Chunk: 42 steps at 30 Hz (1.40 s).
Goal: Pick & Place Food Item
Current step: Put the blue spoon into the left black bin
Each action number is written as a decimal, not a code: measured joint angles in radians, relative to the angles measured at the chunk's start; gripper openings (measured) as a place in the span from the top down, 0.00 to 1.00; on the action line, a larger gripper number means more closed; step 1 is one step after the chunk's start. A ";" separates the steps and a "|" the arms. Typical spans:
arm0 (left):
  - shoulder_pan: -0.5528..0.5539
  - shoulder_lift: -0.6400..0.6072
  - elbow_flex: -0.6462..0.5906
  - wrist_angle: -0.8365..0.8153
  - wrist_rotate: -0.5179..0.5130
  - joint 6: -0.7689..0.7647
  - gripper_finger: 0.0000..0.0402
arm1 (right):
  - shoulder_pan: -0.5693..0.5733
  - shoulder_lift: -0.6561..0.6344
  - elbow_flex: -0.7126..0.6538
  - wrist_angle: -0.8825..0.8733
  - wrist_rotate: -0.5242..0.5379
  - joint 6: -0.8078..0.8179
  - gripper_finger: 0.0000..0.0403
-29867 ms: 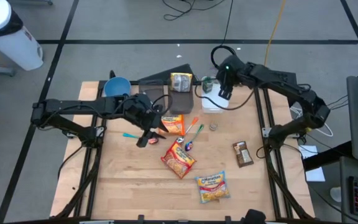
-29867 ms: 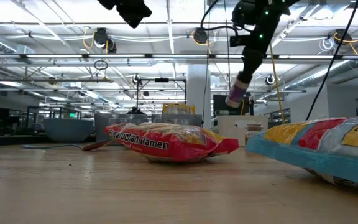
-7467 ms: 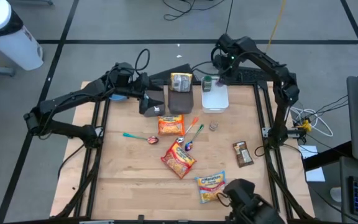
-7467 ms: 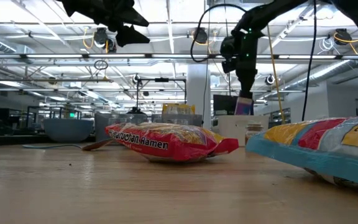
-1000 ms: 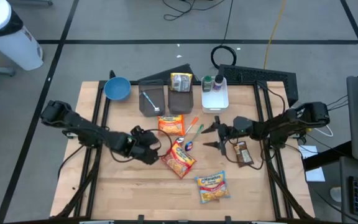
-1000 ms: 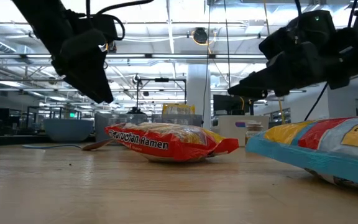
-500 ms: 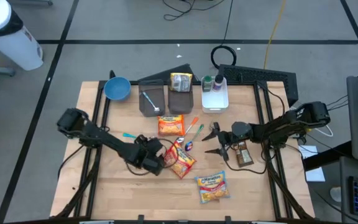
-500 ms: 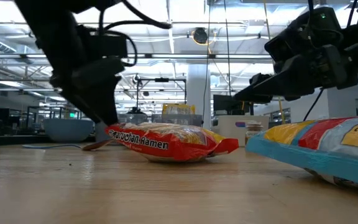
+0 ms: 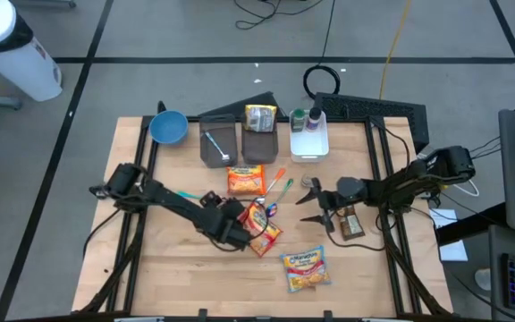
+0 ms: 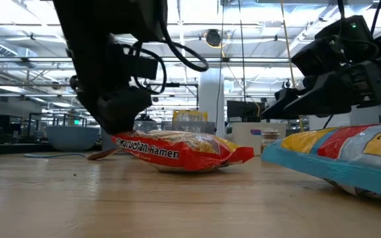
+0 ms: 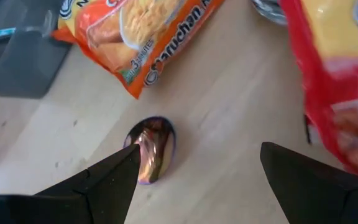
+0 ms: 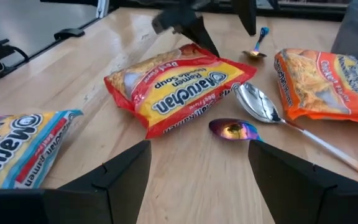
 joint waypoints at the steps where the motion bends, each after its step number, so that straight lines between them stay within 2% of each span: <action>1: 0.007 0.000 0.000 -0.005 0.002 0.000 0.15 | 0.000 0.000 -0.004 0.007 0.000 0.000 0.34; 10: 0.069 0.000 -0.010 -0.009 0.032 0.073 0.15 | 0.000 0.000 -0.024 0.050 0.000 0.015 0.34; 17: 0.104 0.000 -0.054 -0.010 0.080 0.062 0.15 | 0.000 0.000 -0.024 0.059 0.000 0.020 0.34; 26: 0.130 -0.005 -0.087 -0.003 0.084 0.048 0.16 | 0.000 0.000 -0.024 0.073 0.000 0.020 0.34; 29: 0.136 -0.005 -0.088 0.001 0.085 0.066 0.23 | 0.000 0.000 -0.024 0.073 0.002 0.021 0.34; 42: 0.145 0.000 -0.092 0.026 0.096 0.101 0.63 | 0.000 0.000 -0.024 0.073 0.004 0.028 0.34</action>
